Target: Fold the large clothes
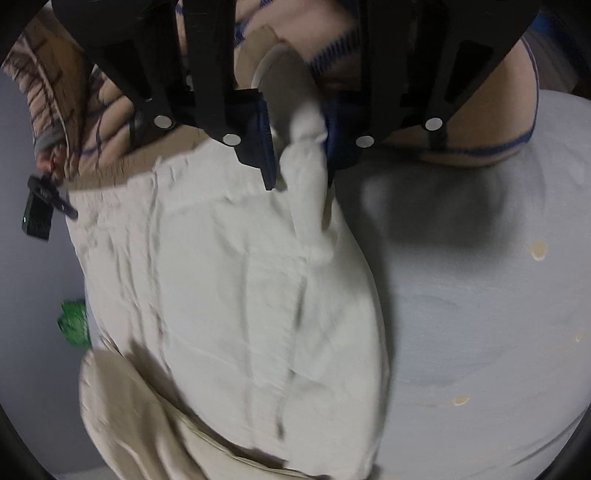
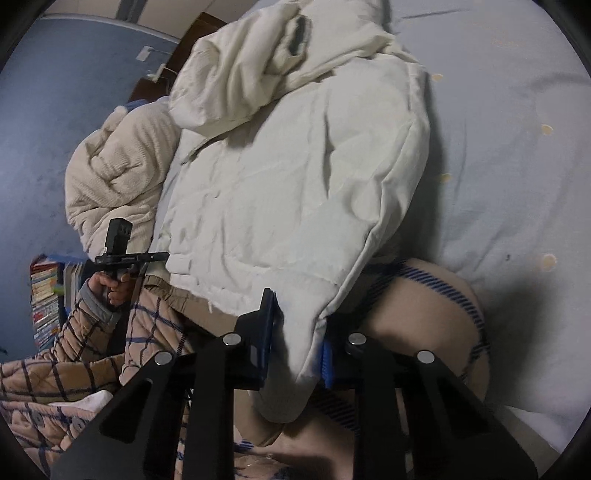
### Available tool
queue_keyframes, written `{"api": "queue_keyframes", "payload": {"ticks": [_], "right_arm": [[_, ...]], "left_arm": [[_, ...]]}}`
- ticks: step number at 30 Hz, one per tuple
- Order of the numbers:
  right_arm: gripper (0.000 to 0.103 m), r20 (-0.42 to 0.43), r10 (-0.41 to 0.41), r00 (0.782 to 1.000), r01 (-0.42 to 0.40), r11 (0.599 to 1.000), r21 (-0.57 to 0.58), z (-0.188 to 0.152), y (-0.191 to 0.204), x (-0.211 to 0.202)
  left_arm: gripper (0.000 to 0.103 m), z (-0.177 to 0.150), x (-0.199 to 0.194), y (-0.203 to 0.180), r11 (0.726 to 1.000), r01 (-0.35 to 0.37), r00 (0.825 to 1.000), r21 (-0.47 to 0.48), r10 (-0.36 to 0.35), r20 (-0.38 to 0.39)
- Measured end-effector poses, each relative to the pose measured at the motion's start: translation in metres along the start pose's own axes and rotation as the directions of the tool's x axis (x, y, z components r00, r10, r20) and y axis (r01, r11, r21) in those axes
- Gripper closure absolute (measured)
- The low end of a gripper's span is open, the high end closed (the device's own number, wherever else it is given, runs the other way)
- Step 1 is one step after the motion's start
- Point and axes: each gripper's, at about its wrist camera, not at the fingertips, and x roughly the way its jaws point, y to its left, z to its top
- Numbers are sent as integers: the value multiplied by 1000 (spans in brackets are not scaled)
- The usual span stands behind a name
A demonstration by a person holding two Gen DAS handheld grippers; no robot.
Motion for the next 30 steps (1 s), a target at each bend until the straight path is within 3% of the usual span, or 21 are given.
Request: {"api": "queue_keyframes", "payload": {"ticks": [5, 11, 15, 21, 25, 30], "right_arm": [[84, 11, 31, 999, -31, 1000, 2, -8, 6, -2], [85, 8, 35, 999, -35, 999, 5, -15, 5, -3], [88, 57, 93, 994, -95, 995, 35, -17, 3, -10], [88, 198, 267, 943, -275, 961, 13, 5, 26, -31], [89, 295, 374, 879, -388, 922, -15, 38, 47, -49], [89, 410, 433, 803, -450, 891, -59, 86, 65, -71]], "left_arm": [[83, -23, -1, -12, 999, -27, 1000, 32, 27, 3], [91, -32, -12, -10, 998, -32, 999, 50, 30, 44], [93, -36, -23, -9, 998, 14, 997, 59, -19, 74], [94, -28, -64, -24, 982, 151, 972, 112, -168, 165], [95, -14, -94, -33, 963, 229, 937, 138, -257, 238], [95, 13, -137, -45, 945, 276, 881, 178, -322, 345]]}}
